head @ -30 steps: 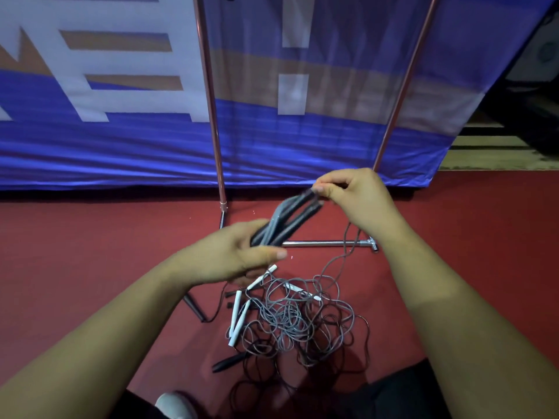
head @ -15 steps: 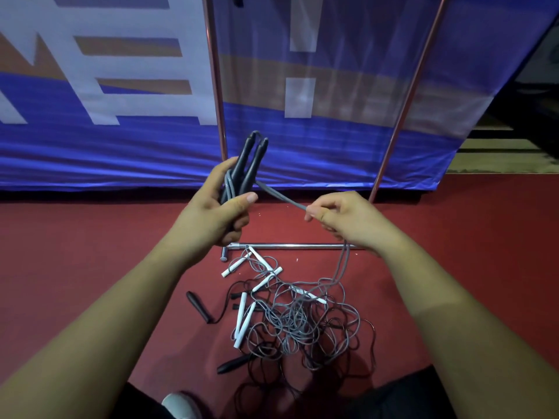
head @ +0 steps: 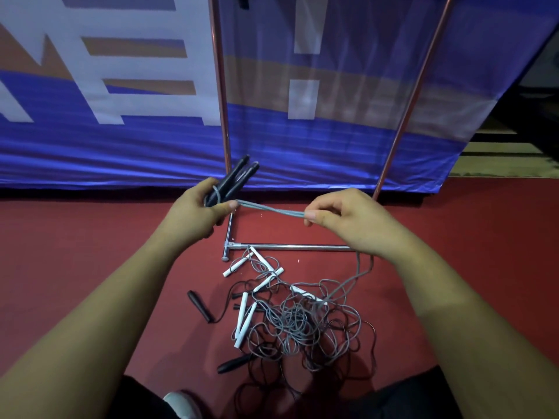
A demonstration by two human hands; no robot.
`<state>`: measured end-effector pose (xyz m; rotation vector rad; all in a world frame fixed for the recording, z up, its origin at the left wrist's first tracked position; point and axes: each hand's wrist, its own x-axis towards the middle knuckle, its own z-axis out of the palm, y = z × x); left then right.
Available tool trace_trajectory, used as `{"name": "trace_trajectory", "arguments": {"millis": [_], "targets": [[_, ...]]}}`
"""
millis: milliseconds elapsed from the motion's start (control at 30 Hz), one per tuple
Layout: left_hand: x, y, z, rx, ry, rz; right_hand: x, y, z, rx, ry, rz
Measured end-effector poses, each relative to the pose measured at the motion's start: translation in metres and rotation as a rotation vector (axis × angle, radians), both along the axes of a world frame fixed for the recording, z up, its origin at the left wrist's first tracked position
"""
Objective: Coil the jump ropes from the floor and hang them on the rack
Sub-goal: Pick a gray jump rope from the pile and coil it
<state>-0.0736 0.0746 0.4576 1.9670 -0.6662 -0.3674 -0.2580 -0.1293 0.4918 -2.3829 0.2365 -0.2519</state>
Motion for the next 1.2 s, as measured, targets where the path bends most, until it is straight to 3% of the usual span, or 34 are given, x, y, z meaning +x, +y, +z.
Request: {"name": "trace_trajectory", "arguments": {"millis": [100, 233, 467, 667, 767, 900, 1000, 1100, 1200], "targets": [[0.0, -0.005, -0.01, 0.25, -0.242, -0.051, 0.002, 0.011, 0.005, 0.068, 0.0, 0.071], [-0.012, -0.014, -0.021, 0.542, -0.434, -0.142, 0.006, 0.016, 0.009, 0.213, -0.05, 0.057], [-0.061, -0.033, -0.028, 0.761, -0.485, -0.344, 0.009, 0.01, 0.004, 0.158, -0.153, -0.093], [-0.066, -0.029, -0.015, 0.541, -0.382, -0.613, 0.012, -0.012, -0.004, 0.218, -0.226, -0.248], [-0.061, -0.022, -0.01, 0.374, -0.292, -0.629, 0.01, -0.022, -0.011, 0.326, -0.255, -0.263], [-0.066, -0.015, -0.009, 0.03, 0.056, -0.675, 0.015, -0.024, -0.024, 0.44, -0.181, -0.171], [-0.067, -0.014, -0.007, -0.271, 0.301, -0.63, 0.019, -0.021, -0.03, 0.455, -0.073, -0.136], [-0.062, -0.015, 0.001, -0.432, 0.348, -0.552, 0.018, -0.019, -0.034, 0.344, -0.027, -0.075], [-0.056, -0.016, 0.006, -0.494, 0.368, -0.416, 0.017, -0.014, -0.035, 0.373, -0.006, -0.017]]}}
